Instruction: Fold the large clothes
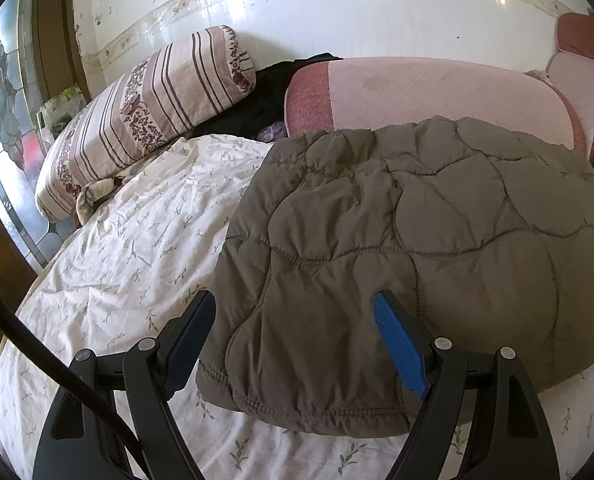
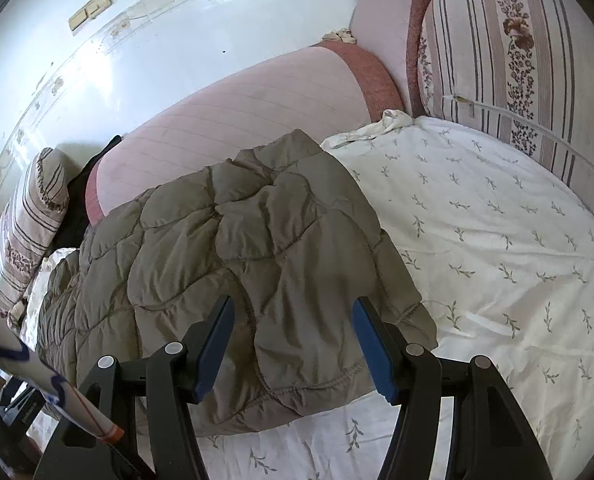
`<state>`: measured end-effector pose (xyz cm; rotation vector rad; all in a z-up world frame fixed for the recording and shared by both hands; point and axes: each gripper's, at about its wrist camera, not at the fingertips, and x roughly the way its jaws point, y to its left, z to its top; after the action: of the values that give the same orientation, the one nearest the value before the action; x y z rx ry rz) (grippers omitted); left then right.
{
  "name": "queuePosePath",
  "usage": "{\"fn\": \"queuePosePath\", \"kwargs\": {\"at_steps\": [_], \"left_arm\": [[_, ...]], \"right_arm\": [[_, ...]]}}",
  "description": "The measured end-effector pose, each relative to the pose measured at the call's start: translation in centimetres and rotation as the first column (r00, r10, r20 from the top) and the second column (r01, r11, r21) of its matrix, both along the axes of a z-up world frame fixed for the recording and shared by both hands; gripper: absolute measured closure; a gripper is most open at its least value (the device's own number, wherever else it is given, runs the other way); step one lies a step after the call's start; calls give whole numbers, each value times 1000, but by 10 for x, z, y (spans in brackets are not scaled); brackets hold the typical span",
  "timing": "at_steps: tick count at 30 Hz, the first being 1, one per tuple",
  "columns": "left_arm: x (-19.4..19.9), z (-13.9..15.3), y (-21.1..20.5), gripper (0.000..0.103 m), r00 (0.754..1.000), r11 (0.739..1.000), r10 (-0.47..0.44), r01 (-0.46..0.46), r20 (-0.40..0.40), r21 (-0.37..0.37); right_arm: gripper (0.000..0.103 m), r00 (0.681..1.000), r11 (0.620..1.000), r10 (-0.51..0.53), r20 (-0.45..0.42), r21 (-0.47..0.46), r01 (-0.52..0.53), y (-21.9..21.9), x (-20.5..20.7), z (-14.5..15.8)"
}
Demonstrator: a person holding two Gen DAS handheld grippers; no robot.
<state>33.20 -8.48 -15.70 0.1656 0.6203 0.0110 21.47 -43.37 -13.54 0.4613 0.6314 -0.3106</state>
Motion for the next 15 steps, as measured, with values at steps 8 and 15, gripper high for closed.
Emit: {"fn": "queuePosePath", "kwargs": {"at_steps": [8, 15], "left_arm": [[-11, 14, -4, 22, 999, 1000, -18, 19, 33, -19], [-86, 85, -1, 7, 982, 995, -54, 68, 181, -71]], "right_arm": [[37, 999, 998, 37, 12, -48, -36, 23, -4, 13], [27, 987, 981, 75, 140, -188, -48, 92, -77, 93]]}}
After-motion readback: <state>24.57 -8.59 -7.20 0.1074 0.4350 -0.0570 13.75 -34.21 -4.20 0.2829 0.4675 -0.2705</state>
